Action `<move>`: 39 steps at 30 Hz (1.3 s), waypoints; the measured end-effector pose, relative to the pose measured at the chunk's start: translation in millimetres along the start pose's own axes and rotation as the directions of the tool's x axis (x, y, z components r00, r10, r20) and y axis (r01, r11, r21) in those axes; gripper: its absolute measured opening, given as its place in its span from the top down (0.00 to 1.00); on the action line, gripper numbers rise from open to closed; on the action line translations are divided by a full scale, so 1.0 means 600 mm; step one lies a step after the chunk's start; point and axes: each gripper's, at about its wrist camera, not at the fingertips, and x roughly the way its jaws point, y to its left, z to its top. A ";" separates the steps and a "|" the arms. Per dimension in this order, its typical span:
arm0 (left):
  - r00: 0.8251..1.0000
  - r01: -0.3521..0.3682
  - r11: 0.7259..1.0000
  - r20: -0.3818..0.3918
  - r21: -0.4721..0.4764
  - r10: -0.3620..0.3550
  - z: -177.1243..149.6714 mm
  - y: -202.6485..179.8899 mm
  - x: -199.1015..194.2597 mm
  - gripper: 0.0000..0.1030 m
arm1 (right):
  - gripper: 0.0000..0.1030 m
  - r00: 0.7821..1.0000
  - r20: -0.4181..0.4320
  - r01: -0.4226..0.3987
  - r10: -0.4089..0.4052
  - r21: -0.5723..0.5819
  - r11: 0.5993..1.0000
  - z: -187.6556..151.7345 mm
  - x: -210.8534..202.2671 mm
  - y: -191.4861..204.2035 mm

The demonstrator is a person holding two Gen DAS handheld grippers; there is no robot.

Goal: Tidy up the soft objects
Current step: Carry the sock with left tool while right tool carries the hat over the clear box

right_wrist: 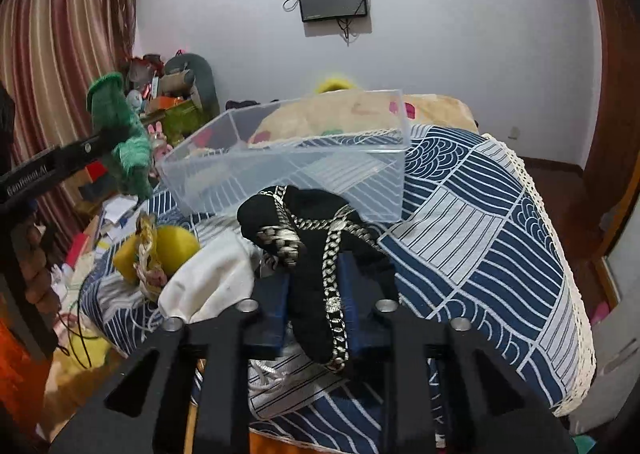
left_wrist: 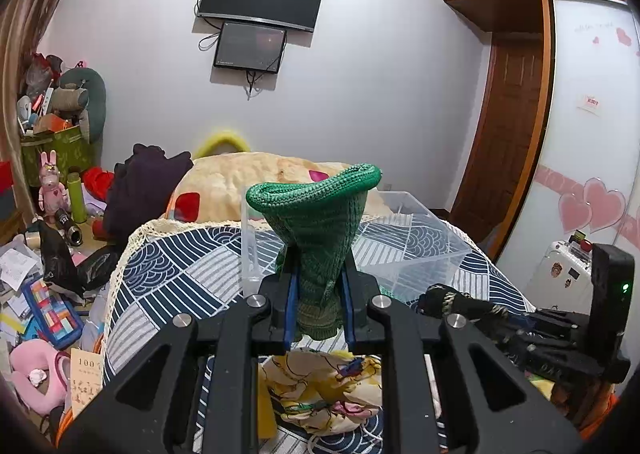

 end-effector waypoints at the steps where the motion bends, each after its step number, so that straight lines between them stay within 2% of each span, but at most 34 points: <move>1: 1.000 -0.004 1.000 0.006 0.004 0.004 0.004 0.000 0.000 0.83 | 0.90 1.000 0.013 0.003 -0.003 0.002 1.000 0.003 -0.006 -0.001; 10: 1.000 -0.021 0.999 0.017 0.029 0.020 0.044 0.009 0.024 0.83 | 0.90 0.989 0.146 0.011 -0.010 -0.007 1.000 0.065 -0.045 -0.005; 15: 0.999 -0.031 0.997 -0.022 0.071 0.033 0.059 0.014 0.061 0.83 | 0.90 0.976 0.217 0.025 -0.015 -0.045 0.999 0.115 -0.048 0.003; 21: 0.995 -0.040 0.997 -0.090 0.066 0.046 0.062 0.027 0.112 0.83 | 0.90 0.965 0.263 0.008 0.006 -0.053 0.999 0.174 -0.020 0.012; 25: 0.990 -0.048 0.995 -0.129 0.087 0.059 0.061 0.025 0.142 0.83 | 0.90 0.969 0.247 0.012 0.004 -0.061 0.998 0.190 0.015 0.016; 28: 0.982 -0.043 0.992 -0.178 0.117 0.064 0.059 0.017 0.165 0.83 | 0.90 0.979 0.206 0.017 -0.002 -0.070 0.997 0.192 0.050 0.020; 34: 0.951 -0.026 0.989 -0.303 0.145 0.069 0.042 0.009 0.207 0.83 | 0.90 0.997 0.082 0.022 -0.015 -0.091 0.996 0.188 0.116 0.017; 39: 0.926 0.011 0.992 -0.377 0.126 0.037 0.027 0.006 0.222 0.83 | 0.90 0.999 -0.028 0.031 -0.034 -0.124 0.992 0.181 0.152 0.020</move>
